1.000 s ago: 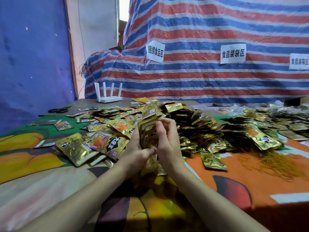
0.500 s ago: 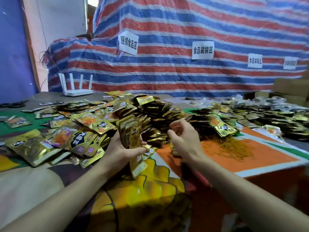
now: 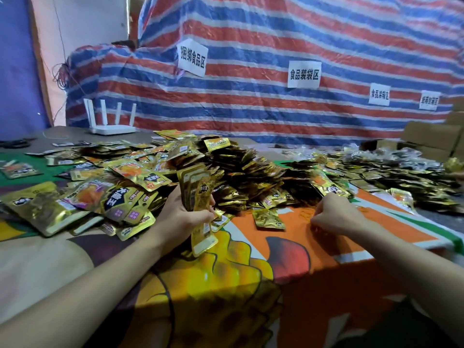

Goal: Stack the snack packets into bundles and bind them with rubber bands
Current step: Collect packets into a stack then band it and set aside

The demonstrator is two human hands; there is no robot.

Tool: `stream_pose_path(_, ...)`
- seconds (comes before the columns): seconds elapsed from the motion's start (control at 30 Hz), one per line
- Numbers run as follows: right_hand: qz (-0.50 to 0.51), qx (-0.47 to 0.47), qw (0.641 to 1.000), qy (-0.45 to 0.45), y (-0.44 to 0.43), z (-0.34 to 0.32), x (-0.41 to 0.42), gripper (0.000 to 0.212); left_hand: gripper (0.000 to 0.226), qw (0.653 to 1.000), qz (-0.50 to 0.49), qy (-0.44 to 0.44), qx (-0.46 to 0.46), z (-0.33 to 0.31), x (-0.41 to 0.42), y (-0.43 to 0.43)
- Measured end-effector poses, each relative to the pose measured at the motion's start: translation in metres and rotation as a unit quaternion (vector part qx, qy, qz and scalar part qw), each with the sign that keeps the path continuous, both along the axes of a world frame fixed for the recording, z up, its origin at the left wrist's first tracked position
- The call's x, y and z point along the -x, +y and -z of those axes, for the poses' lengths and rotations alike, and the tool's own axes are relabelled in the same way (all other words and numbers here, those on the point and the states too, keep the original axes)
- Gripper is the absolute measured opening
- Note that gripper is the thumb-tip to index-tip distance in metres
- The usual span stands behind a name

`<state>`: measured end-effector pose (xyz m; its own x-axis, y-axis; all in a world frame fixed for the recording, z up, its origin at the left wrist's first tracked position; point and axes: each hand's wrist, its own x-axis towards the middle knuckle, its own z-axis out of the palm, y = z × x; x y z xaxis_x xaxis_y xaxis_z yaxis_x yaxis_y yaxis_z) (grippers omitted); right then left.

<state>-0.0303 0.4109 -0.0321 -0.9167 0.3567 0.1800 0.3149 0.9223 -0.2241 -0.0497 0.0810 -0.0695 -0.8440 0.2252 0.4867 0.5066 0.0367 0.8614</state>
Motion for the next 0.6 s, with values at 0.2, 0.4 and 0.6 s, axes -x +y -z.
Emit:
stream_pose_path(0.2,-0.011,0.065,0.997,0.028,0.003,-0.004,0.002,0.017,0.034,1.0,-0.012,0.006,0.006,-0.002,-0.001,-0.001)
stream_pose_path(0.4,-0.016,0.095,0.995,0.037,0.013,-0.012,0.001,0.021,0.034,1.0,-0.009,0.011,0.009,-0.002,0.0,-0.001)
stream_pose_path(0.6,0.04,-0.049,0.997,0.038,0.018,-0.012,-0.004,0.012,0.036,1.0,-0.006,0.01,0.013,-0.004,-0.001,-0.001)
